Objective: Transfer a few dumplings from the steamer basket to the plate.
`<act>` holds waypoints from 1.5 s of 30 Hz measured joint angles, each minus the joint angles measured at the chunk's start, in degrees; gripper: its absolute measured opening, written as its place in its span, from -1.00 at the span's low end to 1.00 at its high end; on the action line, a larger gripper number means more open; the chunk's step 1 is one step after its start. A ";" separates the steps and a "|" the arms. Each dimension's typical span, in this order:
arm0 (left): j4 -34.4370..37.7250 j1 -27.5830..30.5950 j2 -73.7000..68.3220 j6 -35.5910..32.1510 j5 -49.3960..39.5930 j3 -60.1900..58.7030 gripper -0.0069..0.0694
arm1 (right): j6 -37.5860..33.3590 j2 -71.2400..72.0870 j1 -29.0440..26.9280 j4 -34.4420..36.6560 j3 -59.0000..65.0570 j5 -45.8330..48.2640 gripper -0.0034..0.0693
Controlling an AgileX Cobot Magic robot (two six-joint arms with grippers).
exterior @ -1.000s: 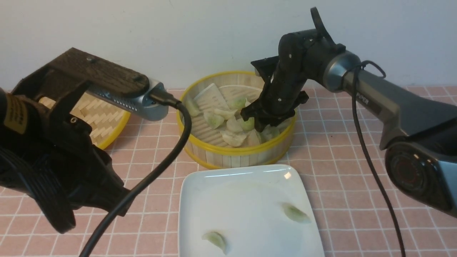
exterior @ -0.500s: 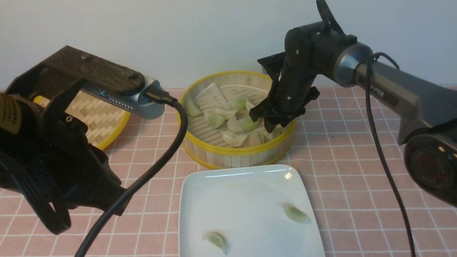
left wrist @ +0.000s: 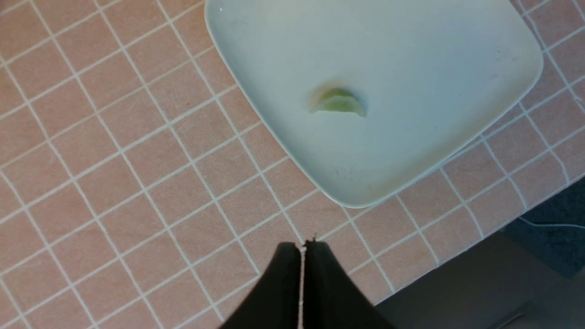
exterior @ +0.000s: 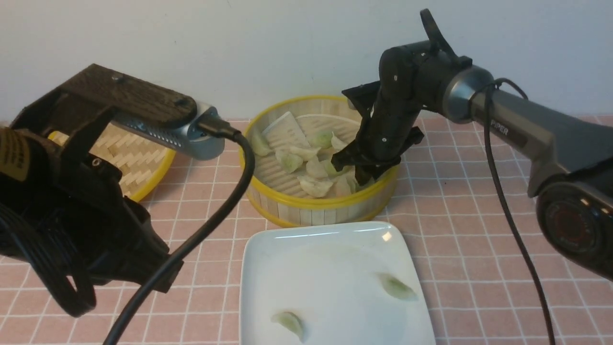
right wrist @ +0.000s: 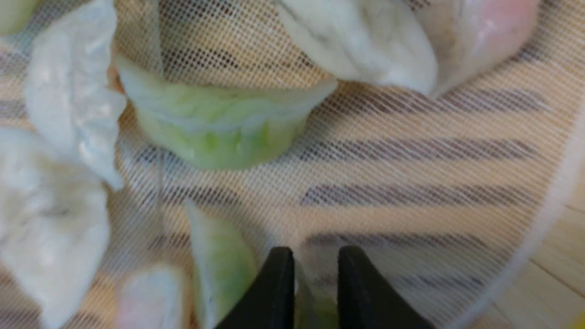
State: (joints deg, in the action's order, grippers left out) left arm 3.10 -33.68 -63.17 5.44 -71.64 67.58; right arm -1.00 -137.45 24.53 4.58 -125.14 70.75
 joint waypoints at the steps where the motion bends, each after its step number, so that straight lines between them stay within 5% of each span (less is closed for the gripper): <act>1: 0.00 0.00 0.22 0.00 0.00 0.00 -0.83 | 0.31 1.01 0.00 -0.08 0.08 0.16 -0.63; 9: 0.00 0.00 2.27 0.00 0.00 0.00 -0.83 | 1.00 19.24 0.13 3.00 7.05 0.31 -0.63; 14: 0.00 0.00 3.66 0.00 -0.06 0.00 -0.83 | 1.00 31.16 3.08 8.33 24.48 0.36 -0.63; 21: -0.11 0.00 4.25 0.00 -0.10 0.00 -0.83 | 1.00 28.73 9.96 10.67 40.24 -5.17 -0.58; 27: -0.11 0.00 4.38 -1.17 -0.10 0.00 -0.83 | 1.00 22.80 11.16 11.76 40.89 -13.16 -0.17; 33: -0.37 0.00 4.38 -2.20 -0.10 0.00 -0.83 | 2.43 22.80 11.16 11.48 36.07 -6.00 0.22; 38: -1.42 0.00 4.38 -3.05 -0.10 0.00 -0.83 | 5.98 29.03 11.23 7.26 30.78 -1.46 0.02; 45: -3.10 0.00 5.37 -3.69 -0.10 0.00 -0.83 | 15.04 53.45 11.25 -0.93 32.80 -0.35 -0.68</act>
State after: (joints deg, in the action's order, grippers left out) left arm 0.00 -33.68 -57.80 1.76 -71.74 67.58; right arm 14.04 -84.00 35.78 3.65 -92.34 70.40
